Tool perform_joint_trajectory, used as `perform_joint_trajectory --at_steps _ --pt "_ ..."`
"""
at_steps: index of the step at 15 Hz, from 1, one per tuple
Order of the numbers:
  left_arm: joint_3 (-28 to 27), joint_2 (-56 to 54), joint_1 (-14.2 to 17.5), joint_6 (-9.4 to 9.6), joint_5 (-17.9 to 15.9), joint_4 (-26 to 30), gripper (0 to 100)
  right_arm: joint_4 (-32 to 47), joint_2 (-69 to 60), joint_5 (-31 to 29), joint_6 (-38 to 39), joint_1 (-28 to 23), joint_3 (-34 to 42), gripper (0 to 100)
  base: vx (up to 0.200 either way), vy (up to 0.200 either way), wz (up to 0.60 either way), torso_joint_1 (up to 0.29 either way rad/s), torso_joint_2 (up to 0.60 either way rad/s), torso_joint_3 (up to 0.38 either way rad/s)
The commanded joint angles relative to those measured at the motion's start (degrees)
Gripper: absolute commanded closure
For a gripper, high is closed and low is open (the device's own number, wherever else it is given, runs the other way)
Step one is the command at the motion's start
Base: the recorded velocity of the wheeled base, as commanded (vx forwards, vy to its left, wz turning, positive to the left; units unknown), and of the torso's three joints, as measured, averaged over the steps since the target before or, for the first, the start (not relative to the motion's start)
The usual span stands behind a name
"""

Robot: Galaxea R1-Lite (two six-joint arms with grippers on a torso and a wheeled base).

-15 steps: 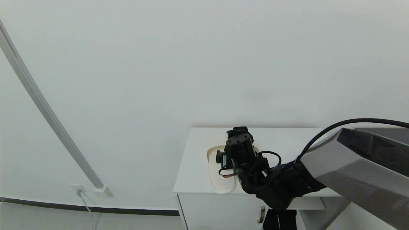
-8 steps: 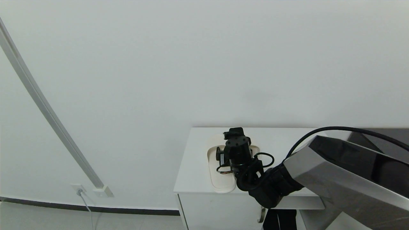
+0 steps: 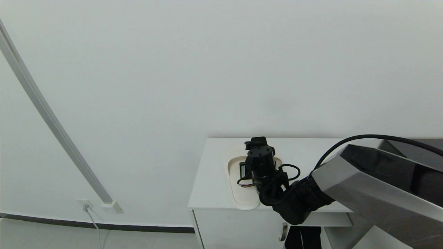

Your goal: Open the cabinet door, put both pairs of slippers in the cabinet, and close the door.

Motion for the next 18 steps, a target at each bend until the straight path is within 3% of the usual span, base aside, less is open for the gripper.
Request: perform_joint_trajectory --at_steps 1,5,9,13,14,18 --pt "-0.04 0.07 0.04 0.00 0.01 0.00 100 -0.47 -7.17 1.83 -0.85 0.08 4.98 100 0.000 0.000 0.00 0.000 0.00 0.000" --pt "-0.04 0.07 0.04 0.00 -0.08 0.09 100 -1.52 -24.57 13.79 -3.57 0.25 21.94 100 0.000 0.000 0.00 0.000 0.00 0.000" --pt "-0.04 0.07 0.04 0.00 0.01 0.00 100 -1.44 -37.31 24.60 -3.75 0.16 34.16 100 0.000 0.000 0.00 0.000 0.00 0.000" --pt "-0.04 0.07 0.04 0.00 0.01 0.00 100 -2.84 -40.48 29.43 -10.34 -1.07 39.52 100 0.000 0.000 0.00 0.000 0.00 0.000" --pt "0.05 0.07 0.04 0.00 0.01 0.00 100 -9.26 -39.86 35.58 -14.47 -1.86 42.51 100 0.000 0.000 0.00 0.000 0.00 0.000" --pt "-0.04 0.07 0.04 0.00 0.01 0.00 100 -12.25 -38.63 36.55 -14.73 -2.38 42.95 100 -0.050 0.000 0.00 0.001 0.00 0.001"
